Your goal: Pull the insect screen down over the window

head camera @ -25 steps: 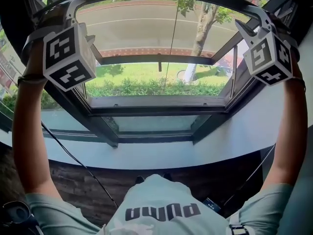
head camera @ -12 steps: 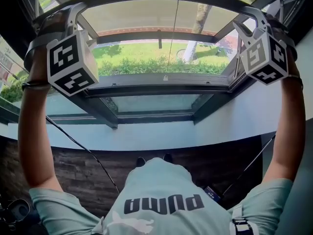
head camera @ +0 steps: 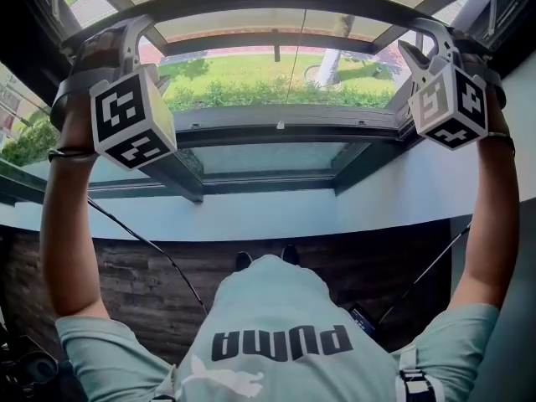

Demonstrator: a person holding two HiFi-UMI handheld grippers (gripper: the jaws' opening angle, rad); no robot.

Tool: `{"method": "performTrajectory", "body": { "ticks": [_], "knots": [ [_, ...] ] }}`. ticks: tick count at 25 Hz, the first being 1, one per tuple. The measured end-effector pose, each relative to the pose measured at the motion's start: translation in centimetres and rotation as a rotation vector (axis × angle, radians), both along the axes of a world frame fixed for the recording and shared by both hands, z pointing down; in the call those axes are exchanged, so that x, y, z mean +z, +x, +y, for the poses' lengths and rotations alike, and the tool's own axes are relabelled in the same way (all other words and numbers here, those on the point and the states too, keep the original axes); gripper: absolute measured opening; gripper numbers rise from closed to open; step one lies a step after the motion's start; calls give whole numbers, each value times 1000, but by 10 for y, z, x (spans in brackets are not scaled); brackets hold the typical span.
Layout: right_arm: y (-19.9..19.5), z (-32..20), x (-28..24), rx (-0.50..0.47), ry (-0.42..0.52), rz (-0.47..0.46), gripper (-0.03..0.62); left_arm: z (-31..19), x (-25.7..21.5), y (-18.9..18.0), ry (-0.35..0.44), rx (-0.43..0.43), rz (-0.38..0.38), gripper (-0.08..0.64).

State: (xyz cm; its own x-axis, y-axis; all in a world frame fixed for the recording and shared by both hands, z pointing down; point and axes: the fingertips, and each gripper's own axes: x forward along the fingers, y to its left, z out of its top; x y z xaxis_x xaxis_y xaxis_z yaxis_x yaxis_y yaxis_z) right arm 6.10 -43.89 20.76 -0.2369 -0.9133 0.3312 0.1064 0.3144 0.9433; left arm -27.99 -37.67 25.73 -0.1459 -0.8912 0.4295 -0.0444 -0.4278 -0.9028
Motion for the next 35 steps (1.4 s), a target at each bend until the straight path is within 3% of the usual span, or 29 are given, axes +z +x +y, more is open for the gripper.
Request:
{"method": "performTrajectory", "body": {
  "ticks": [8,13,19,25,31,35],
  "knots": [
    [-2,-4,24,14,-30,18,134,-3,24,-1,-31,1,10,423],
    [2,-2,70,20,-93,73,134,3,69,2,-110,10,15,423],
    [1,-5,110,27,-105,61,133,0,108,2,-110,4,17,423],
    [5,-1,155,40,-169,101,135,7,151,4,-190,-8,12,423],
    [3,-4,168,60,-176,74,135,1,166,3,-154,-28,18,423],
    [4,-3,206,67,-197,84,135,4,202,4,-188,-34,22,423]
  ]
}}
